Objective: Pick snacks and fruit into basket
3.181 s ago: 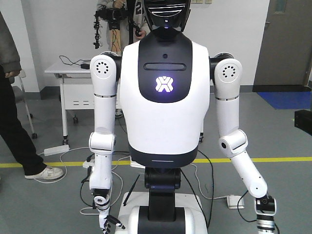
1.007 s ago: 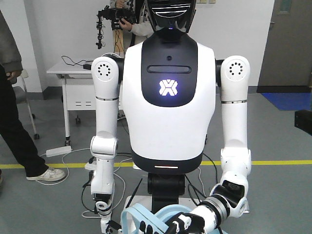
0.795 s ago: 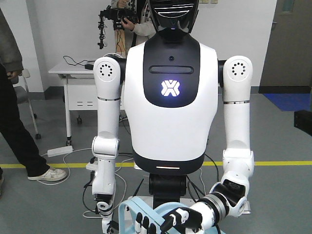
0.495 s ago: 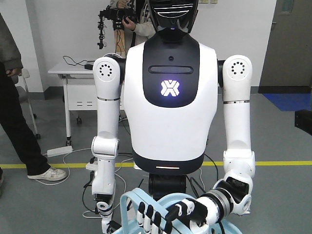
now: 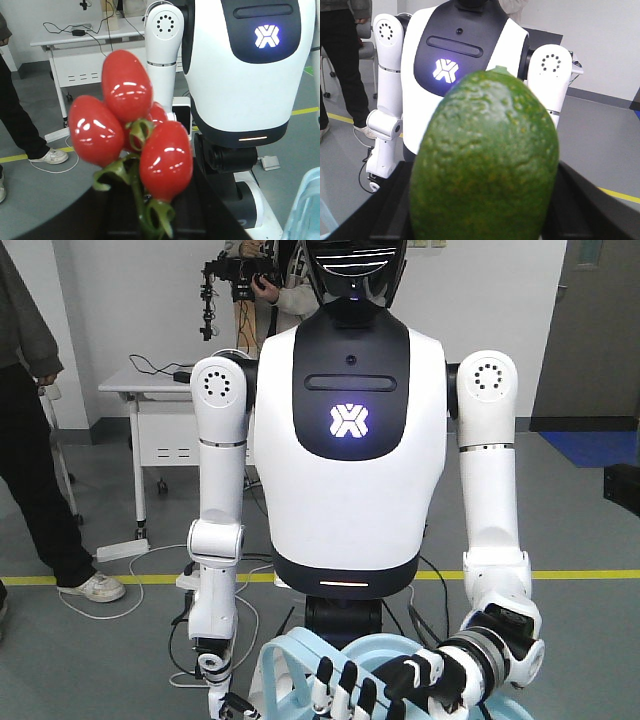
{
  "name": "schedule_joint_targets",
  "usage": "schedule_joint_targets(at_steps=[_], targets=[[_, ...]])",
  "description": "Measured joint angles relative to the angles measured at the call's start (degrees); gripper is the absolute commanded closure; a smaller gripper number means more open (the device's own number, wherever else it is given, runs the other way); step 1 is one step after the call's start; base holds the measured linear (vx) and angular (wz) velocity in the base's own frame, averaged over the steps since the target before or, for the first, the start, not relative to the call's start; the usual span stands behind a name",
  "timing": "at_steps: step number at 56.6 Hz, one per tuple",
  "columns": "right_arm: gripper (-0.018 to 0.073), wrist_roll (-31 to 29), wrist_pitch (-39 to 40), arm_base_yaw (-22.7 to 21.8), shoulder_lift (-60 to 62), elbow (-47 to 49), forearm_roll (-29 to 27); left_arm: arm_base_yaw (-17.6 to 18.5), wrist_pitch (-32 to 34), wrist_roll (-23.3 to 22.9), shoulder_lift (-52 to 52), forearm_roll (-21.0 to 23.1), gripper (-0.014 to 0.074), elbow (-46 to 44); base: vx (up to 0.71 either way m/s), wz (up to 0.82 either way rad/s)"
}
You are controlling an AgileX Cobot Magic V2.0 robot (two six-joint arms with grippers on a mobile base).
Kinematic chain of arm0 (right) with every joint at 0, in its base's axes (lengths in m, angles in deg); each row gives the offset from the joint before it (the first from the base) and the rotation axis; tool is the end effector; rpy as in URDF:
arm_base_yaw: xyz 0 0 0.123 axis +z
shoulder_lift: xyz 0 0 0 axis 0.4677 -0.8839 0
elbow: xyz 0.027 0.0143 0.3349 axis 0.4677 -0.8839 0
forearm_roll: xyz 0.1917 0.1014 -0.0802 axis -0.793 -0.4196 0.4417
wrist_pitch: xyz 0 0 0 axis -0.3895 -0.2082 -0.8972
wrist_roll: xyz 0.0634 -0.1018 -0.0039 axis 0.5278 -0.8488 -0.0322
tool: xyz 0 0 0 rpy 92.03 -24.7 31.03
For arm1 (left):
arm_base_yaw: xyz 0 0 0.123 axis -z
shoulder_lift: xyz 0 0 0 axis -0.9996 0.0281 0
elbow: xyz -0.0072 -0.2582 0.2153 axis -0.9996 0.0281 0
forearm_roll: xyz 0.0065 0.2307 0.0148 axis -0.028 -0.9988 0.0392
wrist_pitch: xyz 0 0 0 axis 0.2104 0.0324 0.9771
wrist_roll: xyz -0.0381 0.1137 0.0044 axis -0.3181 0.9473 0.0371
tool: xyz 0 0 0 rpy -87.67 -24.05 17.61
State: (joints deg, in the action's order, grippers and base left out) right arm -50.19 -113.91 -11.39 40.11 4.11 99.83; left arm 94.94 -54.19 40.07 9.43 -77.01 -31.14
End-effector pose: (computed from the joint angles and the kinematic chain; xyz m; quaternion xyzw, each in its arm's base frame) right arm 0.1339 0.0294 0.4719 -0.1372 0.7531 0.0158 0.6432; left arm 0.1050 -0.0131 0.4475 0.0693 0.7855 -0.0217 0.6146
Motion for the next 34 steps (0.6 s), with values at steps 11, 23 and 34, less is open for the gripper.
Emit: schedule_joint_targets(at_steps=[11, 23, 34], targets=[[0.0568, 0.06, 0.05, 0.00, 0.00, 0.00, -0.46, 0.00, 1.13, 0.00, 0.00, 0.00, 0.0600, 0.00, 0.00, 0.00], [0.0568, 0.26, 0.10, 0.00, 0.00, 0.00, -1.30, 0.00, 2.65, 0.00, 0.00, 0.00, 0.0600, 0.00, 0.00, 0.00], [0.0568, -0.12, 0.17, 0.00, 0.00, 0.07, -3.08, 0.00, 2.65, 0.00, 0.00, 0.00, 0.0600, 0.00, 0.00, 0.00]])
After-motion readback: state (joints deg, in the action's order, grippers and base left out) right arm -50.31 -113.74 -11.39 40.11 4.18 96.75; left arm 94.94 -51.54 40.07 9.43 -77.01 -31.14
